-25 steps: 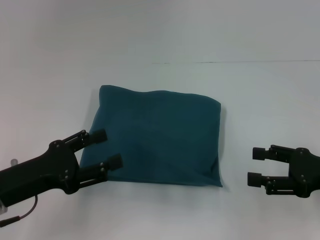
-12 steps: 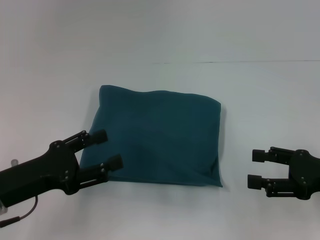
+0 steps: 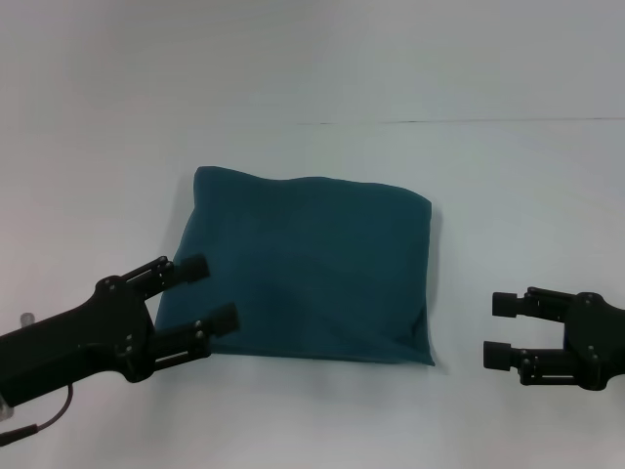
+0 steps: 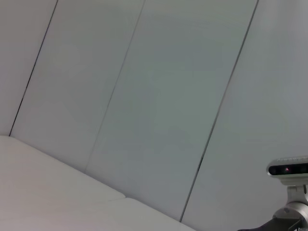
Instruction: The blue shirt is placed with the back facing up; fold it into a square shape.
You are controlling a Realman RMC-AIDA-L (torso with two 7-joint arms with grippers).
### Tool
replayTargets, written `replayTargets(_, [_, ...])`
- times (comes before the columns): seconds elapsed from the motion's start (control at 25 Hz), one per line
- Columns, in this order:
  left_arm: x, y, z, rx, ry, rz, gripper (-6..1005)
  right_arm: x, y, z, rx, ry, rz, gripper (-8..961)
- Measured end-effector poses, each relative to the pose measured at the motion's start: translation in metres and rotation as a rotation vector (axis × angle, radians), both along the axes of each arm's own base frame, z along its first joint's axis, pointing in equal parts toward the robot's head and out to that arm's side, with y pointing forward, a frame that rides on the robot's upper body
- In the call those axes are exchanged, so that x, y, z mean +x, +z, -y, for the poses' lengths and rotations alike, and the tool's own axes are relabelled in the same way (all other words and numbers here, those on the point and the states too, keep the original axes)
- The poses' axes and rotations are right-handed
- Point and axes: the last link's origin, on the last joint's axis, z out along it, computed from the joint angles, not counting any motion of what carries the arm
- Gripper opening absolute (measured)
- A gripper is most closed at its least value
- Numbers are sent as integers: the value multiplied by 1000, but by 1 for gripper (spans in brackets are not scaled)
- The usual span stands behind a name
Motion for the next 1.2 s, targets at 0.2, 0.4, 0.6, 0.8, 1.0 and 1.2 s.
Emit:
replayTargets(0.2, [1, 0, -1, 0, -2, 0, 870, 1, 1, -7, -1, -70, -1, 915])
replayTargets(0.4, [1, 0, -2, 0, -6, -2, 869, -4, -4, -24, -17, -133, 27, 915])
replayTargets(0.6, [1, 0, -3, 2, -5, -7, 869, -9, -8, -42, -31, -223, 56, 916])
replayTargets(0.8, [2, -2, -5, 1, -6, -12, 868, -2, -19, -77, 32, -450, 126, 916])
replayTargets(1.0, [2, -5, -8, 5, 1, -20, 868, -11, -38, -100, 65, -535, 130, 916])
replayTargets(1.2, [0, -7, -10, 12, 17, -27, 868, -17, -61, -113, 102, -603, 144, 916])
